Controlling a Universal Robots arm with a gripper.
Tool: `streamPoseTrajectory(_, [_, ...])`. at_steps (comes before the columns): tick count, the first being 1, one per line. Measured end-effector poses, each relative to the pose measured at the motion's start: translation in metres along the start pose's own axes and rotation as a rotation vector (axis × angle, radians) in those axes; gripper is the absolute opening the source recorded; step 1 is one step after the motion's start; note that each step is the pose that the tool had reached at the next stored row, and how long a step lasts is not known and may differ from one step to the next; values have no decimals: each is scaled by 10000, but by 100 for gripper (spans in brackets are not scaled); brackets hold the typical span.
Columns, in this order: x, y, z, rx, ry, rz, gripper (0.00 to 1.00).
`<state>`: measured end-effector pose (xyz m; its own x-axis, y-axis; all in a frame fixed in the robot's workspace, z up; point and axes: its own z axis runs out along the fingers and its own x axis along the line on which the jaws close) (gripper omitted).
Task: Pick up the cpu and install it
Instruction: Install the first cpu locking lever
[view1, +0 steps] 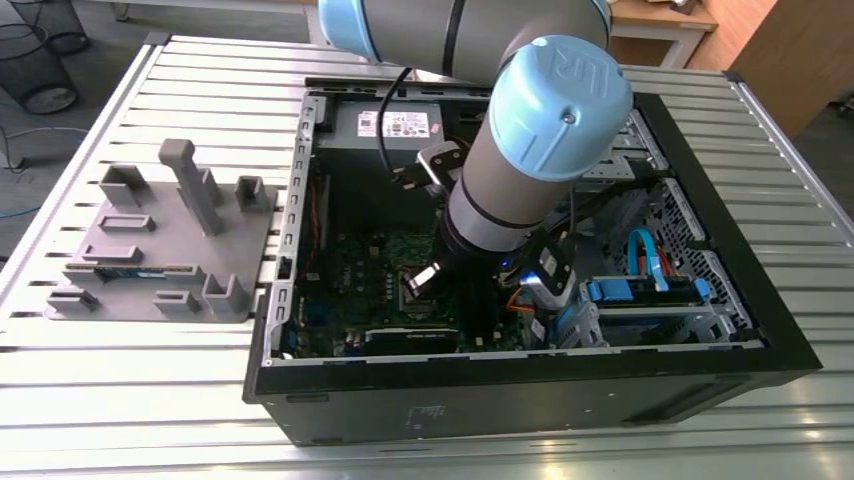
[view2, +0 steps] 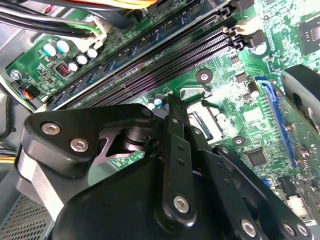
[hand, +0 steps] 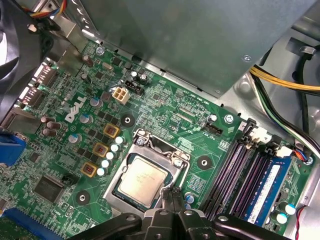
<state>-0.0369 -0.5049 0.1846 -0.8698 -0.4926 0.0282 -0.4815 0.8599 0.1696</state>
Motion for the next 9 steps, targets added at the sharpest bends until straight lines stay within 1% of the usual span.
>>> streamPoseTrajectory(9, [3,-4,-1,-2,1,-32,11])
